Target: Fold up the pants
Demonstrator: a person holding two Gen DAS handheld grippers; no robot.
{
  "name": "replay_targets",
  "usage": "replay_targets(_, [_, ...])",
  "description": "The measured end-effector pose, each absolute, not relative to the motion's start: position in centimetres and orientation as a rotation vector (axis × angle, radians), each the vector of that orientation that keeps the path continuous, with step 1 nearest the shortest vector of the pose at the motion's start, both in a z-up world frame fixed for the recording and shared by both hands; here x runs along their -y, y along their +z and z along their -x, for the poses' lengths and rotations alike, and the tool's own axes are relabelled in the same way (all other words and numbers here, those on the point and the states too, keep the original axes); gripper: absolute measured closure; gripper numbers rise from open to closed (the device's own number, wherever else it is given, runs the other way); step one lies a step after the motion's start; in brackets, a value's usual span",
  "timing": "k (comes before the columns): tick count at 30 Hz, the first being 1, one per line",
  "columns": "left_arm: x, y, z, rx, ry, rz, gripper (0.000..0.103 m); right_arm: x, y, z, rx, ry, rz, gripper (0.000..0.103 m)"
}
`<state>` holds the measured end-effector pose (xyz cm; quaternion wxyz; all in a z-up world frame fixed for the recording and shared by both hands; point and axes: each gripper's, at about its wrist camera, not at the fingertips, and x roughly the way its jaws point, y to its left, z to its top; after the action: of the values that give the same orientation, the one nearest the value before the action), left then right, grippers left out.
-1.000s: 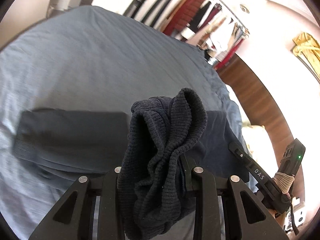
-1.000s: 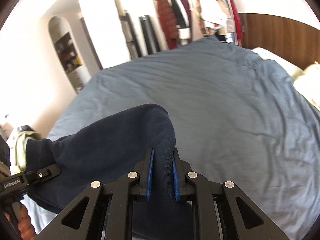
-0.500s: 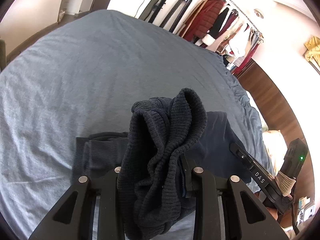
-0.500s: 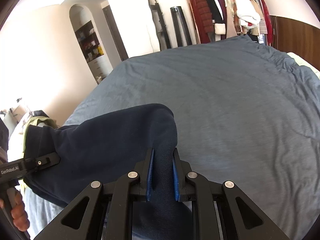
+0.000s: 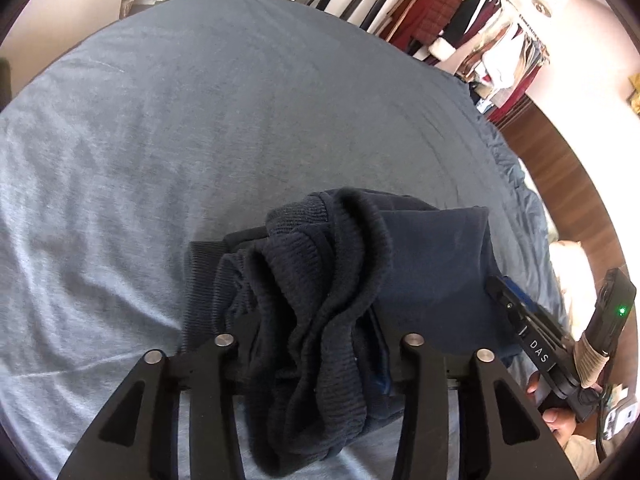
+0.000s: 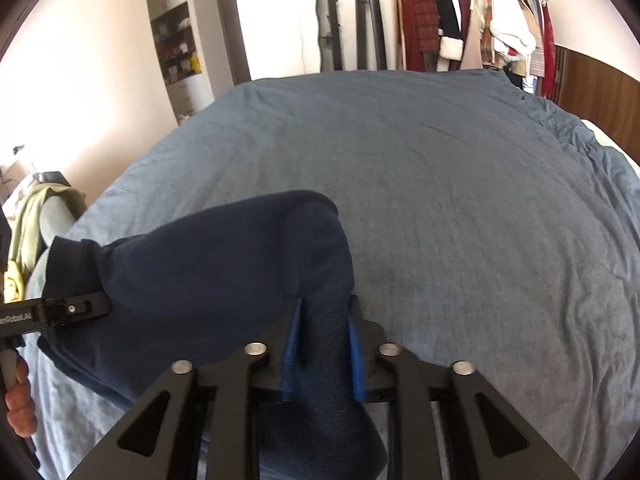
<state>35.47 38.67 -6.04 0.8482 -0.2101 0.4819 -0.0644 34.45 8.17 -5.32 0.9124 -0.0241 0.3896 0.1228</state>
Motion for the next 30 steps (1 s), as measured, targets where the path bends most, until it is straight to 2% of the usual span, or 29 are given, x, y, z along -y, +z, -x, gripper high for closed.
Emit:
replay_targets(1, [-38.6, -5.6, -35.2, -1.015, -0.11, 0.411, 0.05, -8.1, -5.2, -34.2, -0.802, 0.224, 0.071, 0.067])
replay_targets(3, [-38.1, -4.5, -34.5, -1.009, -0.058, 0.318, 0.046, -7.9, -5.0, -33.9, -0.799, 0.181, 0.111, 0.062])
replay_targets(9, [-36.5, -1.5, -32.7, -1.037, 0.06, 0.166, 0.044, -6.5, -3.4, -32.5, -0.803, 0.173, 0.098, 0.061])
replay_targets(12, [-35.6, 0.5, -31.7, -0.963, 0.179, 0.08, 0.044, -6.0, -2.7, -31.6, -0.795, 0.18, 0.109, 0.061])
replay_targets(16, [-34.7, 2.3, -31.3, -0.836, 0.237, 0.051, 0.038, -5.3, -2.3, -31.2, -0.801, 0.201, 0.084, 0.061])
replay_targets(26, [-35.9, -3.4, -34.5, -0.904, 0.334, 0.033, 0.036, -5.4, -4.9, -31.7, -0.905, 0.135, 0.068, 0.061])
replay_targets(30, [-36.8, -3.8, -34.1, -0.899, 0.363, 0.075, 0.03, -6.1, -5.5, -31.3, -0.946, 0.092, 0.091, 0.06])
